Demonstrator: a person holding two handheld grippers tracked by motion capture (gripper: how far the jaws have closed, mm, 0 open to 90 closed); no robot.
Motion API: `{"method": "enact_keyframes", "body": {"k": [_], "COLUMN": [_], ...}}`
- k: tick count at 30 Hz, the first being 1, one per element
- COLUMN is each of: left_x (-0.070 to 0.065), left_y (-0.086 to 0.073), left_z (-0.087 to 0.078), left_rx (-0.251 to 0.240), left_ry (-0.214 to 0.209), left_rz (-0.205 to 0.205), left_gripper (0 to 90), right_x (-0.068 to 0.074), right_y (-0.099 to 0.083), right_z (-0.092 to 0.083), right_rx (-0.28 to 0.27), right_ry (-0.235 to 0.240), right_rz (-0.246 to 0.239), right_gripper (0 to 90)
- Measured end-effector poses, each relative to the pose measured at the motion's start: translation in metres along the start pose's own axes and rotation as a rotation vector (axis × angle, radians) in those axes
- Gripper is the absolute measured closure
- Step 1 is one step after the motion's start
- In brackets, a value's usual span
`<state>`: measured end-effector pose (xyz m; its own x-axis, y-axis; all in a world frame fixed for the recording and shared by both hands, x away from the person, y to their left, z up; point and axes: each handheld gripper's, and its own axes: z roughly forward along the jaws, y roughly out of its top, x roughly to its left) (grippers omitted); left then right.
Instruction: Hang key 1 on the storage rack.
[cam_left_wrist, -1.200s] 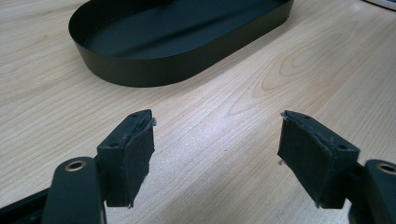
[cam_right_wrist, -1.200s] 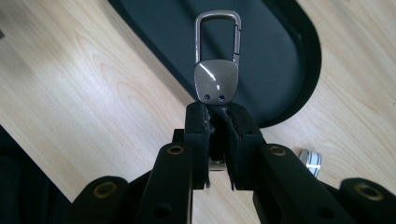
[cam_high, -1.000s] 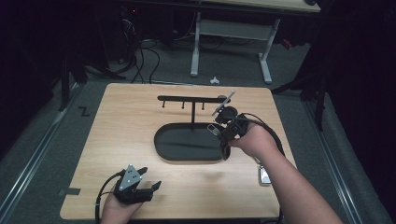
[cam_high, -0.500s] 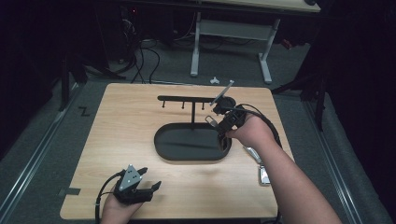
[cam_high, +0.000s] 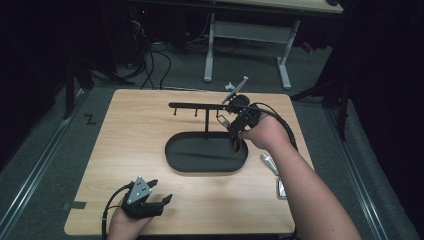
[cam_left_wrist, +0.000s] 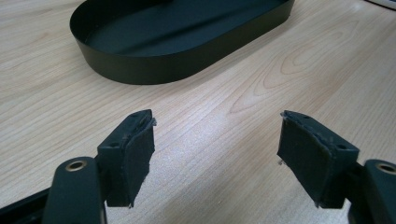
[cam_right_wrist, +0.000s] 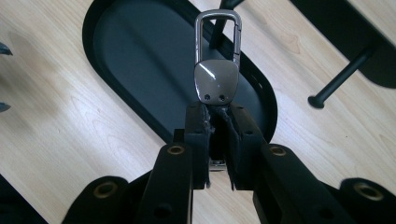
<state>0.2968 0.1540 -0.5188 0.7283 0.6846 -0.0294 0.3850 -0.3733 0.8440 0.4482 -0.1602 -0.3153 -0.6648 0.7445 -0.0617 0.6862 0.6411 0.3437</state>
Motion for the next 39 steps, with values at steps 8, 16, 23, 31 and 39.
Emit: {"method": "enact_keyframes", "body": {"k": [8,16,23,31,39], "left_x": [0.001,0.002,0.002,0.002,0.002], "left_y": [-0.001,-0.001,-0.001,-0.001,-0.001], "left_z": [0.0,0.0,0.0,0.0,0.0], "left_rx": [0.001,-0.003,0.002,0.006,0.011], "left_ry": [0.0,0.001,0.001,0.0,-0.003], "left_rz": [-0.001,-0.005,-0.004,-0.005,-0.003], "left_gripper": [27.2,27.2,27.3,27.4,27.4], "right_x": [0.002,0.001,0.0,-0.003,-0.005], "right_y": [0.013,0.021,0.022,0.021,0.024], "right_z": [0.003,0.009,0.014,0.027,0.037], "right_rx": [-0.006,0.001,0.026,0.033,0.018], "right_ry": [-0.001,-0.016,-0.04,-0.047,-0.071], "right_rz": [-0.008,-0.012,0.006,0.022,0.034], "right_gripper": [80.6,80.6,80.6,80.5,80.3]}}
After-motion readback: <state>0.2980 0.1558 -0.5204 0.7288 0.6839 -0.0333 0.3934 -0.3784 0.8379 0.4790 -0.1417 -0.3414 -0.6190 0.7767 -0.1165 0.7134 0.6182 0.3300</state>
